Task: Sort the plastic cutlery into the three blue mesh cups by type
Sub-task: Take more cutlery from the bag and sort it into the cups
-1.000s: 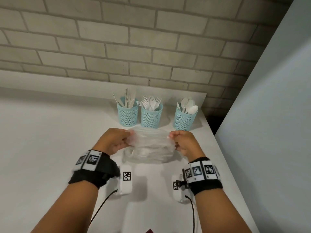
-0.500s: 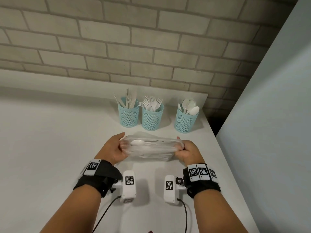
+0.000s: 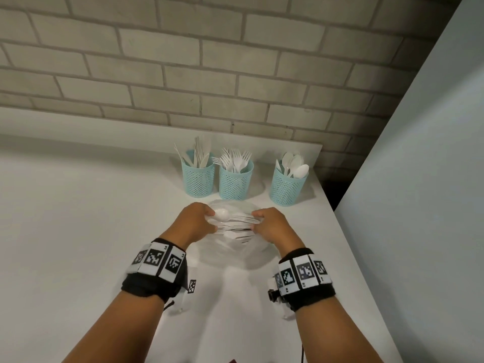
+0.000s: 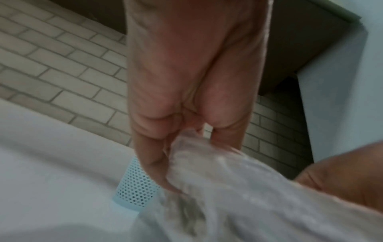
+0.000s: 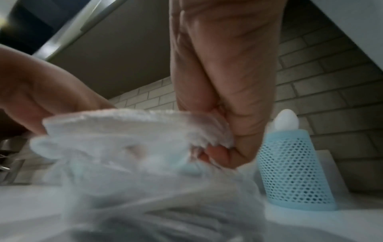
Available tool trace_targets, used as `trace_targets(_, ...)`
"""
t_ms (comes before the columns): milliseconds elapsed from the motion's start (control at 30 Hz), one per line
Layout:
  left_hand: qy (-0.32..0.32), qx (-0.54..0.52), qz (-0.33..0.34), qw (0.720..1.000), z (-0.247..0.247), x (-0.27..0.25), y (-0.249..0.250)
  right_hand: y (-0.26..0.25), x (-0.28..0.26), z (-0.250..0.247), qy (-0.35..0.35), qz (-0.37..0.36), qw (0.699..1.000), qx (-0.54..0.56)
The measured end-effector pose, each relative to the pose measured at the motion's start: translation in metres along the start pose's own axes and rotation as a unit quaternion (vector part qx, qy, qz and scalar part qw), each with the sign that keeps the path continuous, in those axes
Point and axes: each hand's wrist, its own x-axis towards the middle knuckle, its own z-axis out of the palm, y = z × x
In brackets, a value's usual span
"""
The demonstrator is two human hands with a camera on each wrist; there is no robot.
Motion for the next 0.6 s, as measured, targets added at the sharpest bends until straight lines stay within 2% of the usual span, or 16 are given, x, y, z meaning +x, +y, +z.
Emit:
trace_targets(67,-0.01,-0.072,-0.004,0.997,-0.005,-0.001,-0.005,0.006,0.002,-0.001,0.011,-0.004,0.998,0.062)
trace_targets(133,-0.022,-0.17,-0.016,0.985,-0.013,-0.002,-0.011,0.01,0.007,-0.006,0.026,0.001,0.986,0.167)
trace_targets(167,-0.03,-0.224,-0.028,0.974,-0.016,-0.002,-0.012,0.012,0.009,-0.008,0.033,0.014,0.971,0.234)
trace_targets(200,-0.04,-0.282,-0.048,0.957,-0.018,-0.002,-0.014,0.014,0.013,-0.009,0.027,0.041,0.945,0.324)
trace_targets(233,-0.051,-0.35,-0.076,0.932,-0.018,-0.001,-0.016,0.016,0.016,-0.011,0.011,0.077,0.902,0.424)
trace_targets(267,-0.065,-0.432,-0.108,0.893,-0.017,0.0,-0.018,0.019,0.019,-0.012,-0.004,0.109,0.853,0.51)
trace_targets(300,-0.078,-0.519,-0.139,0.84,-0.016,0.001,-0.022,0.022,0.021,-0.013,-0.019,0.133,0.81,0.571)
trace_targets(367,-0.088,-0.658,-0.184,0.725,-0.011,0.003,-0.028,0.029,0.026,-0.01,-0.015,0.166,0.756,0.633)
trace_targets(400,-0.09,-0.696,-0.194,0.686,-0.008,0.002,-0.03,0.031,0.027,-0.008,-0.004,0.181,0.735,0.653)
trace_targets(433,-0.091,-0.713,-0.196,0.667,-0.005,0.002,-0.03,0.031,0.026,-0.005,0.008,0.197,0.716,0.669)
trace_targets(467,-0.093,-0.712,-0.191,0.67,-0.003,0.001,-0.03,0.03,0.024,-0.003,0.018,0.204,0.712,0.671)
trace_targets(500,-0.093,-0.693,-0.181,0.692,-0.002,0.001,-0.028,0.029,0.023,-0.002,0.036,0.203,0.735,0.646)
trace_targets(533,-0.096,-0.653,-0.166,0.732,-0.003,0.0,-0.026,0.027,0.022,-0.002,0.058,0.189,0.782,0.591)
trace_targets(600,-0.102,-0.529,-0.135,0.832,-0.009,-0.002,-0.021,0.022,0.019,-0.007,0.137,0.126,0.914,0.36)
